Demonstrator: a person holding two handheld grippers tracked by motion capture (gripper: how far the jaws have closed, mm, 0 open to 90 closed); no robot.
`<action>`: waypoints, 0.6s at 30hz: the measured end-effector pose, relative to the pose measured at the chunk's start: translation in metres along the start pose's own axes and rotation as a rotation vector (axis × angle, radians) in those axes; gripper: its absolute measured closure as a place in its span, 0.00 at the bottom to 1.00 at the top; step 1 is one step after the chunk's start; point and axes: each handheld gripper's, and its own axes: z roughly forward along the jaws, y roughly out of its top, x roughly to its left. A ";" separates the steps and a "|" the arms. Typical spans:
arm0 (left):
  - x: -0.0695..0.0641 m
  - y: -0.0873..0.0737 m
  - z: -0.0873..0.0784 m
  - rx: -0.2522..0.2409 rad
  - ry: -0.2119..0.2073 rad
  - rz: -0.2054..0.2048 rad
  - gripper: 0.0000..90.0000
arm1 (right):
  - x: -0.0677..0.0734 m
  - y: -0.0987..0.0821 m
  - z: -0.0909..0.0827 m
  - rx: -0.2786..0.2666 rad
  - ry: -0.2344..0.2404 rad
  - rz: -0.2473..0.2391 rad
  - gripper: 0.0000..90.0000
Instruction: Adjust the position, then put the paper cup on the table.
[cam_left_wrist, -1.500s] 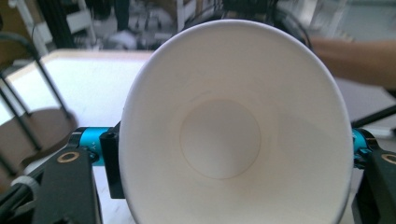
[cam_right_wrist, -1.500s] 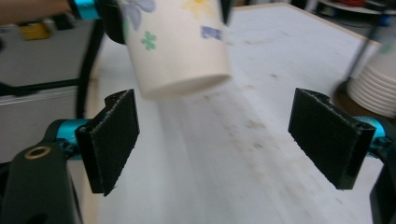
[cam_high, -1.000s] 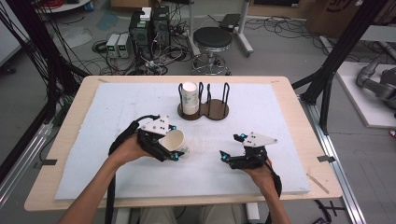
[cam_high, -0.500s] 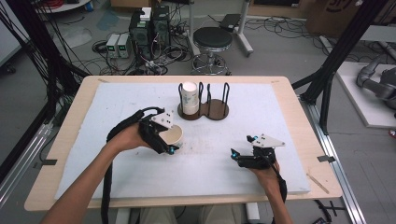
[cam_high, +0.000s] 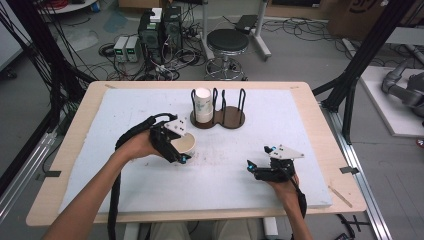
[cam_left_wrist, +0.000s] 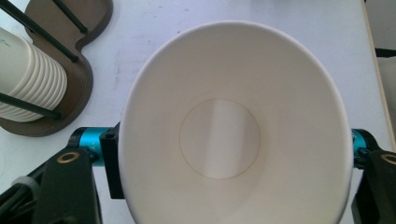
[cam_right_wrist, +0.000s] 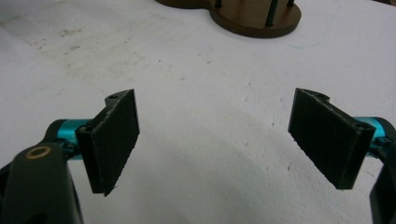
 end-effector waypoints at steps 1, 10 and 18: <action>0.000 0.000 0.000 0.000 0.000 -0.001 0.30 | 0.000 0.000 0.000 0.001 0.003 0.003 0.19; 0.001 0.000 -0.001 0.005 0.003 -0.007 0.30 | 0.000 0.000 0.000 -0.001 0.004 0.006 0.19; 0.004 0.004 0.004 0.028 0.010 -0.003 0.30 | 0.000 0.000 0.000 -0.001 0.001 -0.001 0.19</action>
